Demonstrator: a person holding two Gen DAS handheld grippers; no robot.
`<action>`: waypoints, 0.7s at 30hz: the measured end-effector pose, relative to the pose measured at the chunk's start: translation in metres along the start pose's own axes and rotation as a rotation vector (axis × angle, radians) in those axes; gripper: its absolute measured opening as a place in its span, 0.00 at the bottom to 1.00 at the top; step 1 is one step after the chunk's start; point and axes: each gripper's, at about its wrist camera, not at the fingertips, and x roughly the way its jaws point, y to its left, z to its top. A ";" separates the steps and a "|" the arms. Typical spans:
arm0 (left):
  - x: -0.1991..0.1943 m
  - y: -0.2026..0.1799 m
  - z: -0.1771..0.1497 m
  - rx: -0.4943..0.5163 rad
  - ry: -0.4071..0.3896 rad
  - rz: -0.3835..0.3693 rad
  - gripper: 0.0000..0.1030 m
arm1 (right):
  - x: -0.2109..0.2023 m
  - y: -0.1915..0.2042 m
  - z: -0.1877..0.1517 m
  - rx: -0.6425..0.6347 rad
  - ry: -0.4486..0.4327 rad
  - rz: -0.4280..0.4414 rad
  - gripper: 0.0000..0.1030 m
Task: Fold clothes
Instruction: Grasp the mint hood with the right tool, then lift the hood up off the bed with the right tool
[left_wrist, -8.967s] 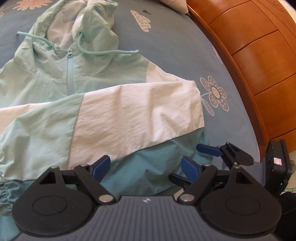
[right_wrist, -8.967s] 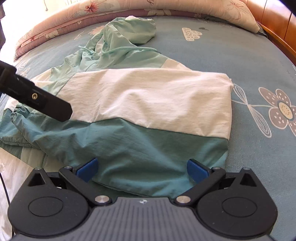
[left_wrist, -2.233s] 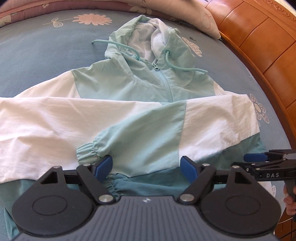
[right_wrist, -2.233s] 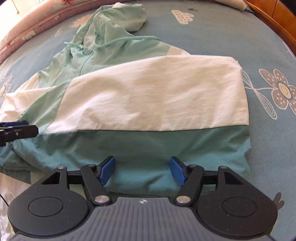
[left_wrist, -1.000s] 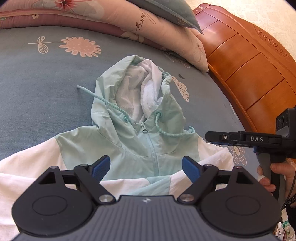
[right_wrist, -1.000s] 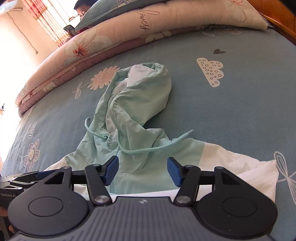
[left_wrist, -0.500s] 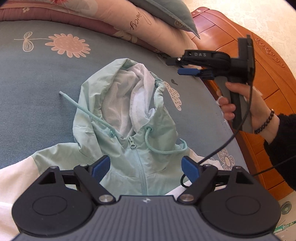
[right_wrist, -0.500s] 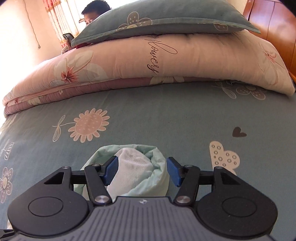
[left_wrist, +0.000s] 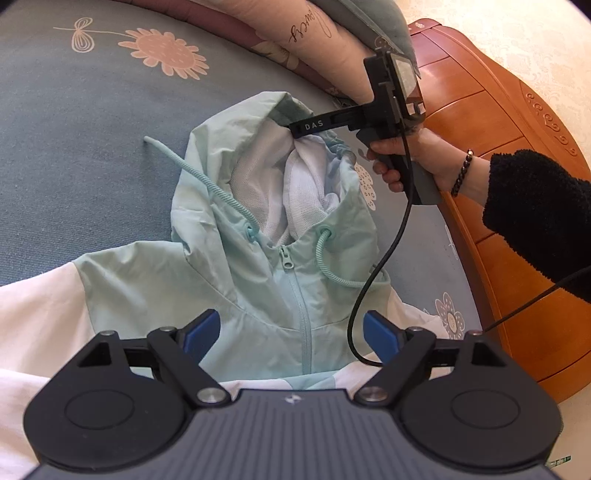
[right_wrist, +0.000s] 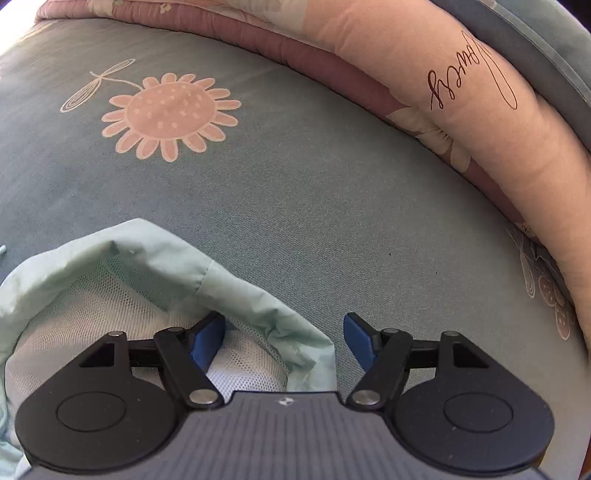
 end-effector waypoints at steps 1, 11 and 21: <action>0.001 0.000 0.000 0.000 0.002 0.000 0.82 | 0.004 -0.003 0.003 0.034 0.005 0.012 0.72; -0.003 -0.011 0.001 0.009 -0.010 -0.032 0.82 | -0.096 0.019 0.029 0.043 -0.422 -0.041 0.47; -0.016 -0.057 0.014 0.175 -0.082 -0.121 0.82 | -0.198 0.085 0.054 -0.298 -0.636 0.072 0.47</action>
